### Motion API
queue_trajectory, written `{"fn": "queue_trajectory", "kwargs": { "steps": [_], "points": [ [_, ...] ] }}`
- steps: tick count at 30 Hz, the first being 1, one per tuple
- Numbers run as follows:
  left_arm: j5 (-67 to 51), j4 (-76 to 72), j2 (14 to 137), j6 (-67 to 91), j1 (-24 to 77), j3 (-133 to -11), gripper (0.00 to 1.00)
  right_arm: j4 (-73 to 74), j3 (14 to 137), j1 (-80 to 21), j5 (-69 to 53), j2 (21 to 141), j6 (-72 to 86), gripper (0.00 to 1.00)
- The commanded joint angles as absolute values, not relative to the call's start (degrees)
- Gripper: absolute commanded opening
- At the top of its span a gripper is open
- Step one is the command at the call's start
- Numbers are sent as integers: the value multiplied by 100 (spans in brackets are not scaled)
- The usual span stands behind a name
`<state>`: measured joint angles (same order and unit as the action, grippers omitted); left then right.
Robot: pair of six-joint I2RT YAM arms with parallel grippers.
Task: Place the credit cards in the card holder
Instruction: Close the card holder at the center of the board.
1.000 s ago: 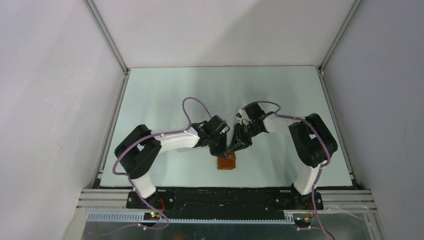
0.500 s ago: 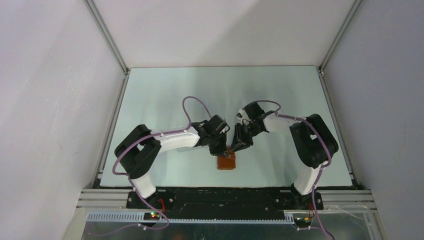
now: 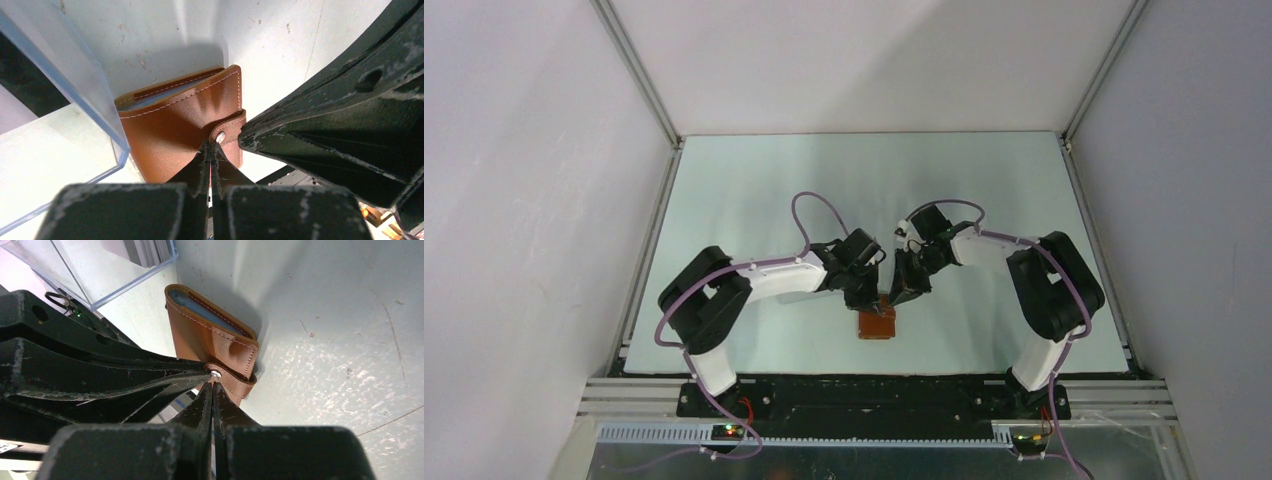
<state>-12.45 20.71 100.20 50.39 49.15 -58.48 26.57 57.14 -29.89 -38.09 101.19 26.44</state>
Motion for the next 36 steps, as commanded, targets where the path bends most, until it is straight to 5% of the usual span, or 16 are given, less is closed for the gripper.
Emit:
{"fn": "queue_trajectory", "kwargs": {
  "steps": [1, 36],
  "points": [
    [-1177, 2111, 10079, 4896, 4886, -5985, 0, 2804, 5891, -3093, -3708, 10004, 2497, 0],
    [-1189, 2161, 10286, 5024, 4998, -5675, 0, 2795, 5889, -3631, -2570, 10645, 2605, 0]
  ]
}}
